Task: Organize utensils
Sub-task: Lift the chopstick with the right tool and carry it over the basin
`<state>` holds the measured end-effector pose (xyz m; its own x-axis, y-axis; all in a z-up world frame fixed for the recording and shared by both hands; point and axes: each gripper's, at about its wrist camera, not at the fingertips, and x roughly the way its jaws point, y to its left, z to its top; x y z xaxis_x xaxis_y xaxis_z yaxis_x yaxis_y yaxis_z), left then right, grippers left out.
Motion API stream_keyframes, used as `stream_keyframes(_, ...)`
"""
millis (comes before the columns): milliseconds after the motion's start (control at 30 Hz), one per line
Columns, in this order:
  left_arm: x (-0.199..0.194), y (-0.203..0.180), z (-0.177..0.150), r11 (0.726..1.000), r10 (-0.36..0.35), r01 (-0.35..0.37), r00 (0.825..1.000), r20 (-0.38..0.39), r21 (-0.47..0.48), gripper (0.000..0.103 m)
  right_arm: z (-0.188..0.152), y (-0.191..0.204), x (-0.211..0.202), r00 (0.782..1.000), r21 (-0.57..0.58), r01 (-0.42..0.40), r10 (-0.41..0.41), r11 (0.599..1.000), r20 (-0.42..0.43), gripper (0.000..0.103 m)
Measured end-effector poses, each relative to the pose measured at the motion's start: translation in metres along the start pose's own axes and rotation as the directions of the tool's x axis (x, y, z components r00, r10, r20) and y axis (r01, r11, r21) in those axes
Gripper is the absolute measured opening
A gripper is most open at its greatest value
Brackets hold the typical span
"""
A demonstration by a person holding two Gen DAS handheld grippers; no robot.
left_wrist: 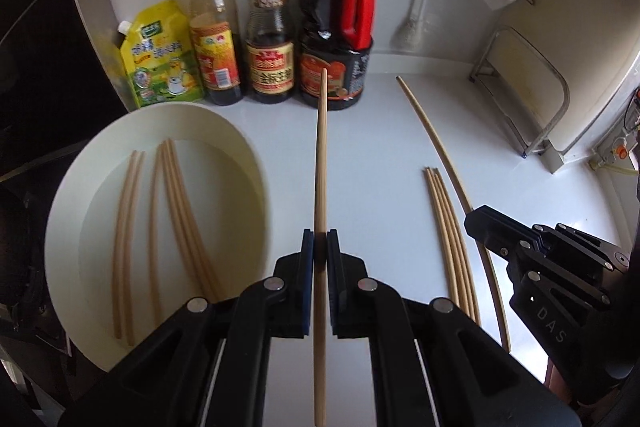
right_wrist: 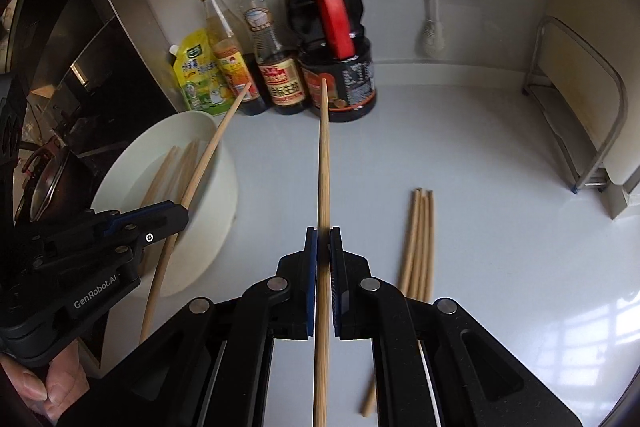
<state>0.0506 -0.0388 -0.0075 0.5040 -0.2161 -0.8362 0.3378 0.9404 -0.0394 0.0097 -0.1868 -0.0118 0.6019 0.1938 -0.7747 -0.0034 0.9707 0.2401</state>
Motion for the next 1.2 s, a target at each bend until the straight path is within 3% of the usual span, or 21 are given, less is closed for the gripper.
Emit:
stream_keyframes(367, 0.001, 0.124, -0.001, 0.988, 0.096, -0.097, 0.995, -0.013, -0.119, 0.007, 0.043, 0.117, 0.061, 0.99, -0.092, -0.134, 0.13, 0.987, -0.045, 0.006)
stream_keyframes(600, 0.028, 0.182, -0.006, 0.979, 0.101, -0.111, 0.992, -0.071, -0.168, 0.007, 0.045, 0.167, 0.113, 0.98, -0.099, -0.157, 0.142, 0.983, -0.139, 0.006)
stream_keyframes(933, 0.068, 0.205, -0.007, 0.984, 0.06, -0.081, 0.989, -0.132, -0.156, 0.007, 0.043, 0.177, 0.159, 0.966, -0.043, -0.12, 0.107, 0.992, -0.237, 0.006)
stream_keyframes(1133, 0.081, 0.211, -0.007, 0.982, 0.029, -0.06, 0.985, -0.168, -0.179, 0.008, 0.042, 0.174, 0.166, 0.963, -0.038, -0.1, 0.087, 0.994, -0.255, 0.006)
stream_keyframes(1200, 0.079, 0.212, -0.007, 0.981, 0.023, -0.054, 0.986, -0.164, -0.185, 0.012, 0.041, 0.172, 0.163, 0.968, -0.04, -0.086, 0.074, 0.996, -0.241, 0.012)
